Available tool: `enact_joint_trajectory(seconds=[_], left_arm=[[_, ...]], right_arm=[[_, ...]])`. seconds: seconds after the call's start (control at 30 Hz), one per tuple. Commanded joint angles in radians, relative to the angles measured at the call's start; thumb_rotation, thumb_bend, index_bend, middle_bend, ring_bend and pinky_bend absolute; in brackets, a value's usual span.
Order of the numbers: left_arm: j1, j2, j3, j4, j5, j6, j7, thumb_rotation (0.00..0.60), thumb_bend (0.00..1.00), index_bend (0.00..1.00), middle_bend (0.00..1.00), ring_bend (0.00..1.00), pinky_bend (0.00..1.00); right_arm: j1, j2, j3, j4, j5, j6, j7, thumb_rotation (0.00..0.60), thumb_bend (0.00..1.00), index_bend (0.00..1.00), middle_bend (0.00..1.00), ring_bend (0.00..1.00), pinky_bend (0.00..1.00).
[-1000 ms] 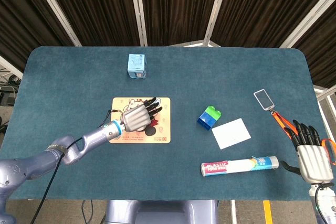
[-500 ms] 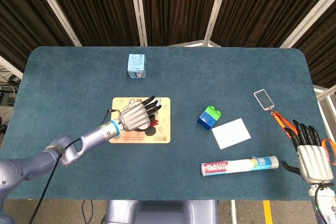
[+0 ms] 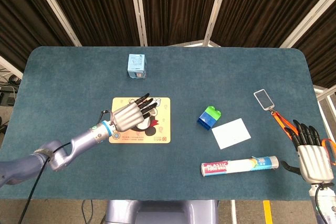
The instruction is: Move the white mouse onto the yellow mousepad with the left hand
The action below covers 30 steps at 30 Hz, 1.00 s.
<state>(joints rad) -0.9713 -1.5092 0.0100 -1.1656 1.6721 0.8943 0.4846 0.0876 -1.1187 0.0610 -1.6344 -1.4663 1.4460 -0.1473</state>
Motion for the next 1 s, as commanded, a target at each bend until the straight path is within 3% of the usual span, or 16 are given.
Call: enact_joint_trajectory(seconds=[0.03, 0.17, 0.33, 0.5, 0.7, 0.83, 1.0], left_arm=[[0.088, 0.071, -0.032, -0.124, -0.068, 0.100, 0.125, 0.600, 0.32, 0.15, 0.00, 0.00, 0.00], [0.187, 0.133, -0.048, -0.271, -0.138, 0.211, 0.182, 0.600, 0.32, 0.14, 0.00, 0.00, 0.00], [0.321, 0.237, -0.017, -0.461, -0.191, 0.341, 0.199, 0.600, 0.32, 0.11, 0.00, 0.00, 0.00], [0.444, 0.300, 0.002, -0.548, -0.201, 0.490, 0.154, 0.600, 0.32, 0.08, 0.00, 0.00, 0.00], [0.608, 0.340, 0.027, -0.558, -0.189, 0.694, 0.004, 0.600, 0.31, 0.01, 0.00, 0.00, 0.00], [0.678, 0.334, 0.049, -0.496, -0.164, 0.752, -0.064, 0.600, 0.31, 0.00, 0.00, 0.00, 0.00], [0.740, 0.278, 0.040, -0.365, -0.158, 0.809, -0.133, 0.600, 0.31, 0.00, 0.00, 0.00, 0.00]], right_arm=[[0.000, -0.001, 0.000, 0.001, -0.001, 0.002, -0.003, 0.600, 0.09, 0.14, 0.00, 0.00, 0.00], [-0.001, -0.003, 0.000, 0.002, -0.002, 0.005, -0.007, 0.600, 0.09, 0.14, 0.00, 0.00, 0.00], [-0.003, -0.006, 0.000, 0.005, -0.007, 0.011, -0.011, 0.600, 0.09, 0.14, 0.00, 0.00, 0.00], [-0.004, -0.011, -0.001, 0.009, -0.012, 0.017, -0.016, 0.600, 0.09, 0.14, 0.00, 0.00, 0.00], [-0.001, -0.016, 0.002, 0.010, -0.009, 0.016, -0.025, 0.600, 0.09, 0.14, 0.00, 0.00, 0.00], [-0.001, -0.018, 0.003, 0.012, -0.012, 0.019, -0.027, 0.600, 0.09, 0.13, 0.00, 0.00, 0.00], [-0.001, -0.019, 0.003, 0.014, -0.015, 0.021, -0.018, 0.600, 0.09, 0.13, 0.00, 0.00, 0.00]])
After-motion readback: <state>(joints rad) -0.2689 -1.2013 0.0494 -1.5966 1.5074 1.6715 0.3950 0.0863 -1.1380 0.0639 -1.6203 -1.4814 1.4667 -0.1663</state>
